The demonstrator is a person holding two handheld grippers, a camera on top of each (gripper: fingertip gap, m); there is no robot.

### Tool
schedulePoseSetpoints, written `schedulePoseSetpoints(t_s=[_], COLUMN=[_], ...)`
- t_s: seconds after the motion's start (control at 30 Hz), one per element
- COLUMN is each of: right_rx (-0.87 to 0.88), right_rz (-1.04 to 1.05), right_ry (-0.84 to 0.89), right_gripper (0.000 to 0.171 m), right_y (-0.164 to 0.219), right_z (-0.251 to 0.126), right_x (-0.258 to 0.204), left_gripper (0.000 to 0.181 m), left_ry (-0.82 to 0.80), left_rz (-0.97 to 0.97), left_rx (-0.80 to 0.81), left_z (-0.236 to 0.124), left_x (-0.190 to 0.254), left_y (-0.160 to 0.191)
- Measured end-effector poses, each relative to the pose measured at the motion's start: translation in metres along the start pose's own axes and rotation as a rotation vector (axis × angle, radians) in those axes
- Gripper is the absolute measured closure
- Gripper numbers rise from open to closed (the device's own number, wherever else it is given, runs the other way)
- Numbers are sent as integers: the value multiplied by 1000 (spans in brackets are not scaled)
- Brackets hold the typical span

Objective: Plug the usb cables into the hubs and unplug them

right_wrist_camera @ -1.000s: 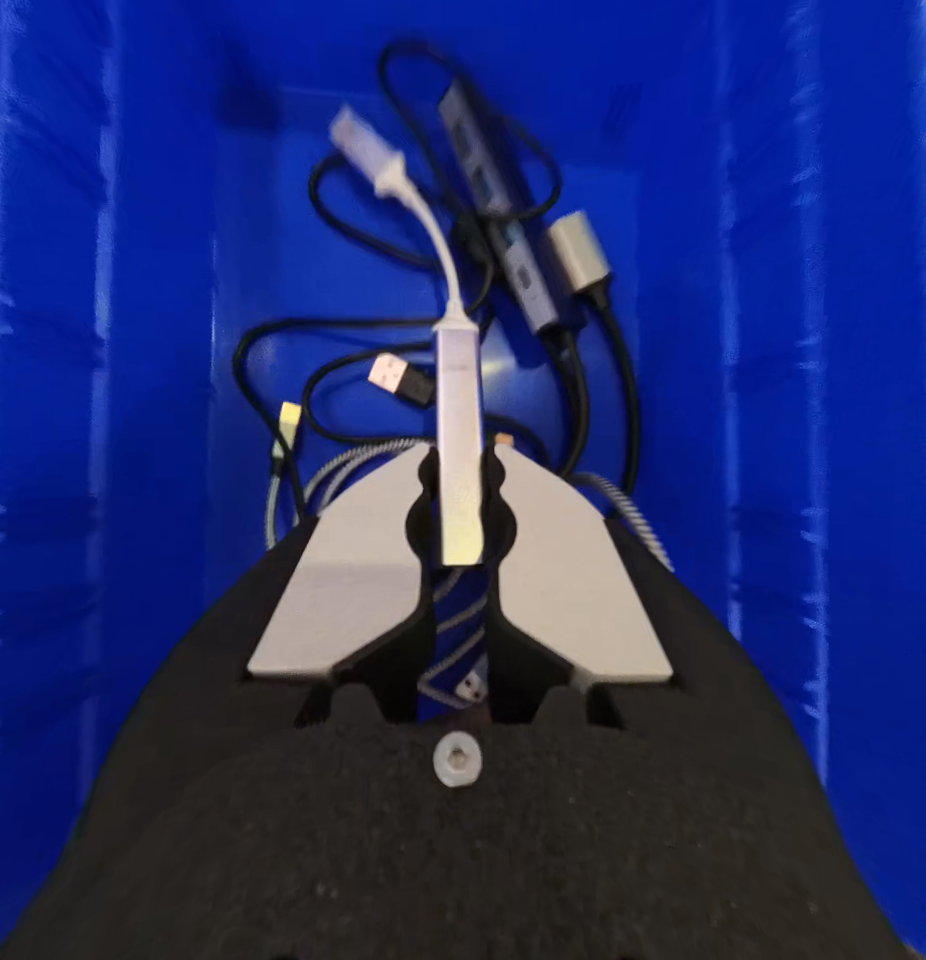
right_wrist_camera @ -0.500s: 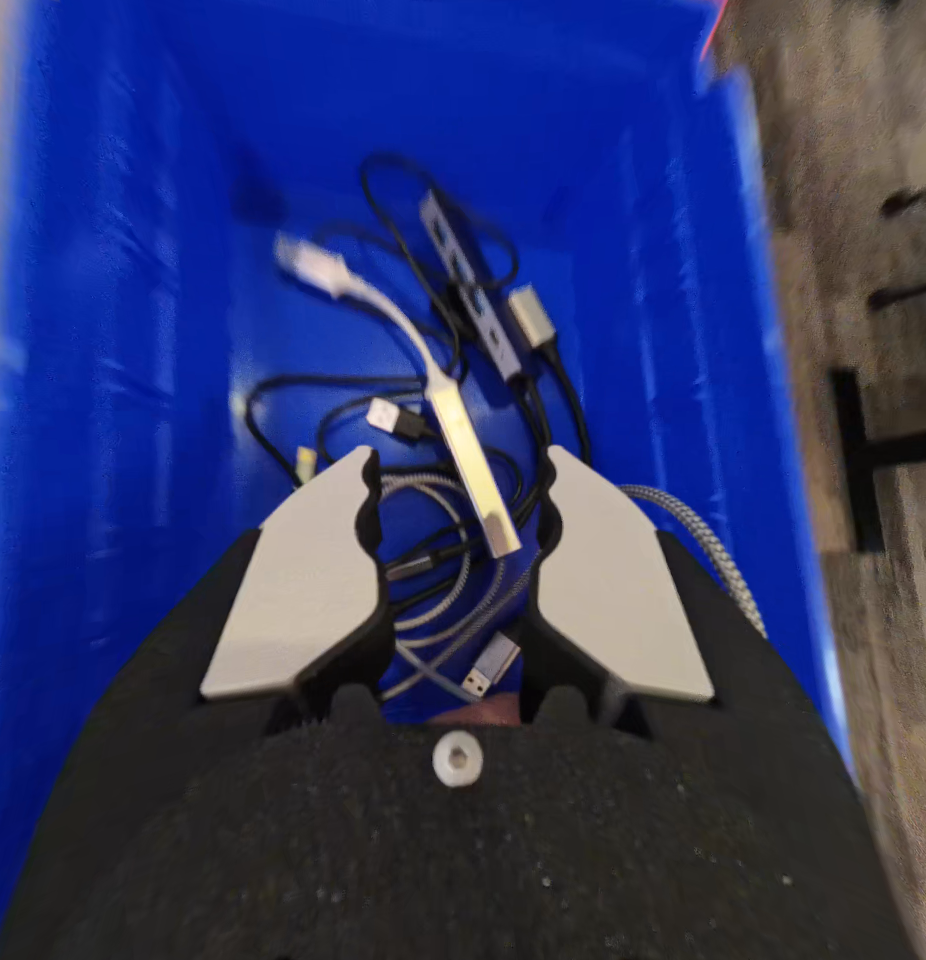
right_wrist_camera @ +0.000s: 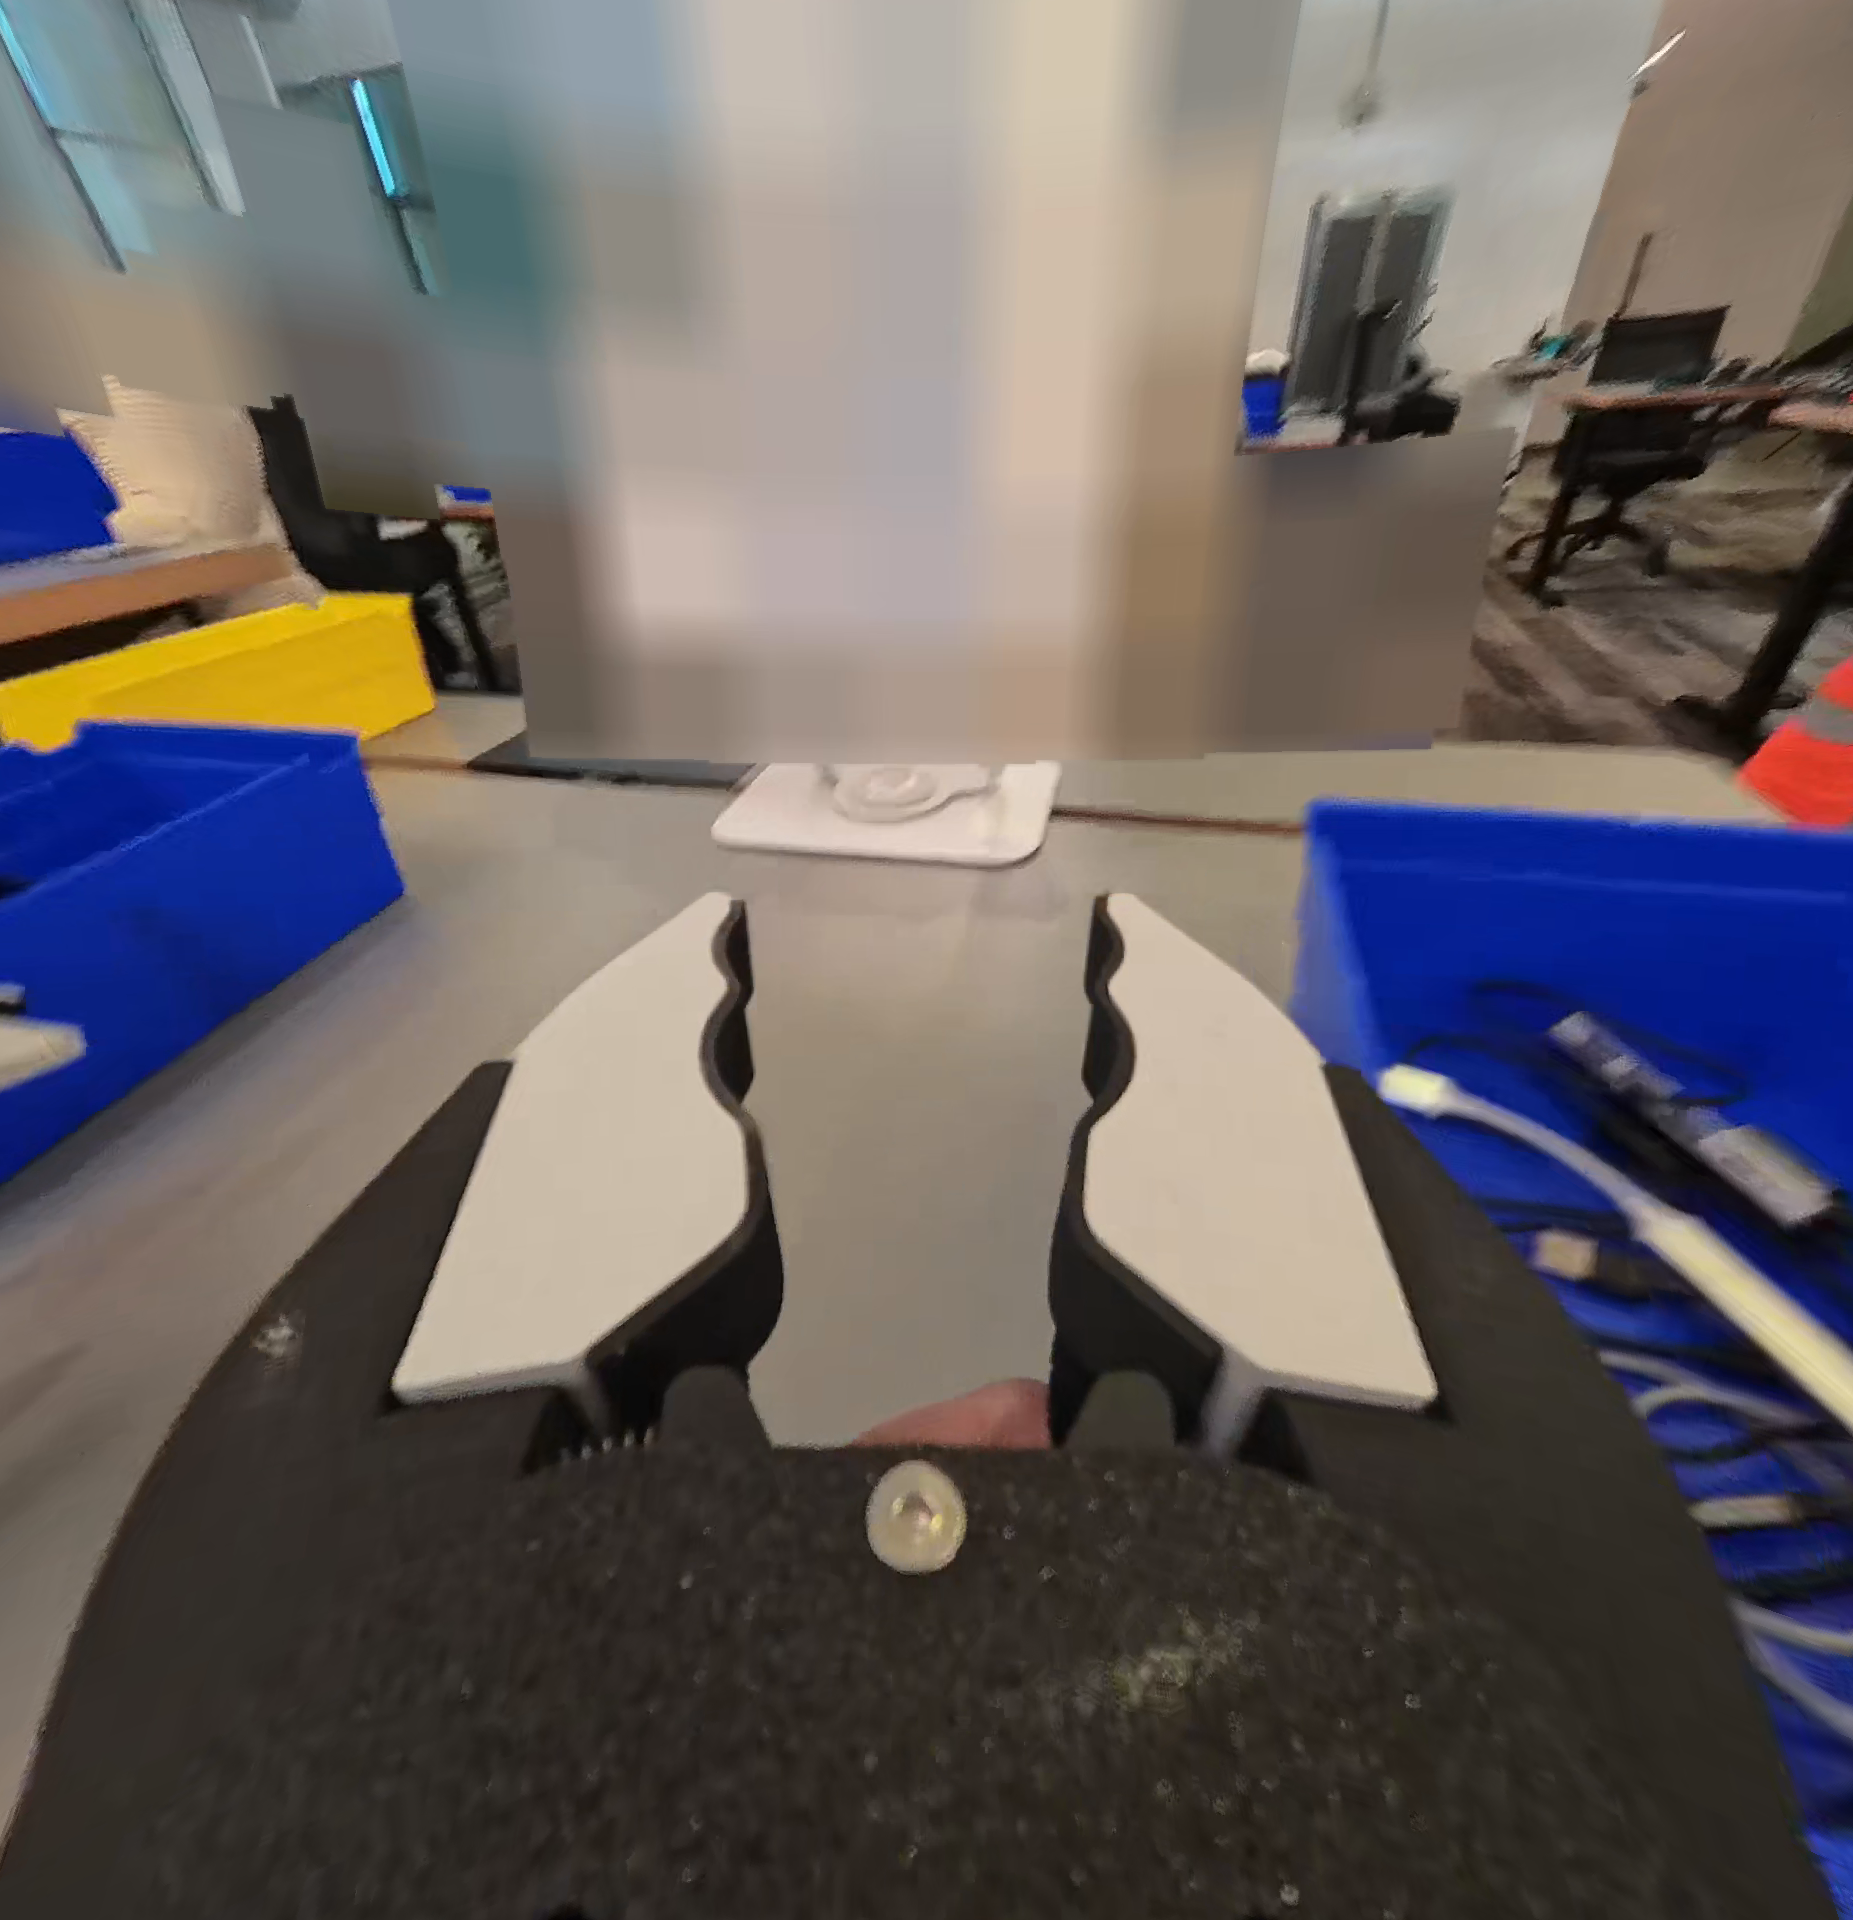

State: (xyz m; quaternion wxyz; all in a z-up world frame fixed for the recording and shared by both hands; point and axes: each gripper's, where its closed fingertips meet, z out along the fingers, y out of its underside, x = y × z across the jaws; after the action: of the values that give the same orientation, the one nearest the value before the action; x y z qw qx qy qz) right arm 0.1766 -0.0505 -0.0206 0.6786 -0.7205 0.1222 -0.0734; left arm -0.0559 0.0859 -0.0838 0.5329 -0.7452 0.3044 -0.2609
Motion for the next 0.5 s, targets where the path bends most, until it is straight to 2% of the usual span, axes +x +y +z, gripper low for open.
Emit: schedulePoseSetpoints(t_s=[0.17,0.3,0.5], right_rx=[-128,-148,-143], right_rz=[-38,-38,-57], right_ry=[-14,-19,-25], right_gripper=[108,110,112], right_y=[69,84,84], right_z=[4,4,3], right_x=[-26,-33,-37], left_gripper=[136,136,136], left_ry=[-7,1,4], left_rz=[10,-3,-7], left_rx=[-8,-13,-39], left_z=[5,9,14], left_x=[0,3,3], left_y=[7,18,29])
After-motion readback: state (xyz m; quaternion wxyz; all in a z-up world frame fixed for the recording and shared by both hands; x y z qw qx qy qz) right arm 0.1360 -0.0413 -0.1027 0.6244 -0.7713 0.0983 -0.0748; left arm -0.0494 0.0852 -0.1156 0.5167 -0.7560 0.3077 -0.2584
